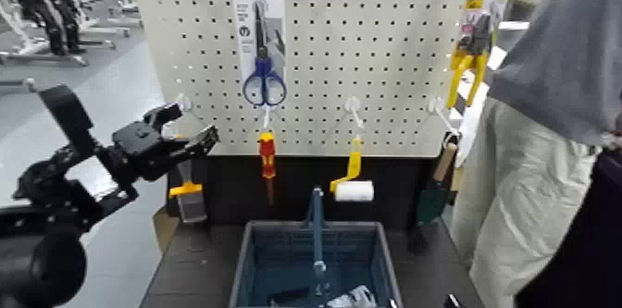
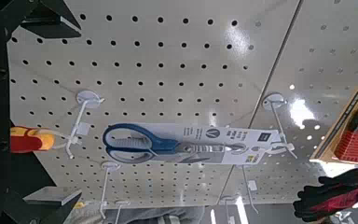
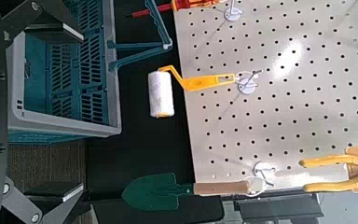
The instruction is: Put the blue scissors into the crate.
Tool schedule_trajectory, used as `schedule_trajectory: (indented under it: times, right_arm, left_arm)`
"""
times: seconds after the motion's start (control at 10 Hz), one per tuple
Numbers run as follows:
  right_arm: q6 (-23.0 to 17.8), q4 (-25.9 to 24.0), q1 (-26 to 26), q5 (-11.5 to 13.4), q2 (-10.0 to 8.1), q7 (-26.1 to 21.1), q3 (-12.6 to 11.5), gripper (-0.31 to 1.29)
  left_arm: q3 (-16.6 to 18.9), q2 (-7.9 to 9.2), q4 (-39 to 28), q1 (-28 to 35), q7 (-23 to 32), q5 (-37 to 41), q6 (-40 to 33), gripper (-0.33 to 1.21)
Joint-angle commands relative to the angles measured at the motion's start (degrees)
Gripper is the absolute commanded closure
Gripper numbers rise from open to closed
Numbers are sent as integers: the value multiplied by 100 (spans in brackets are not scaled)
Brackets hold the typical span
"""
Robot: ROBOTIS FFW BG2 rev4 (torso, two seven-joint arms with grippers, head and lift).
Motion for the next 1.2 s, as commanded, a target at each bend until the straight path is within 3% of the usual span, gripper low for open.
schedule_trajectory:
  times: [0.1, 0.5, 1.2]
  right_arm:
    - [3, 25, -31, -22, 17, 36, -10, 18]
    - [12, 61, -83, -66, 8, 115, -1, 18]
    - [47, 122, -189, -92, 26, 221, 52, 18]
  left_arm:
    - [-143, 107, 258, -374, -215, 135, 96, 11]
    - [-521, 256, 794, -1113, -716, 276, 149, 11]
    - [-1101, 335, 1752, -2255, -1279, 328, -106, 12]
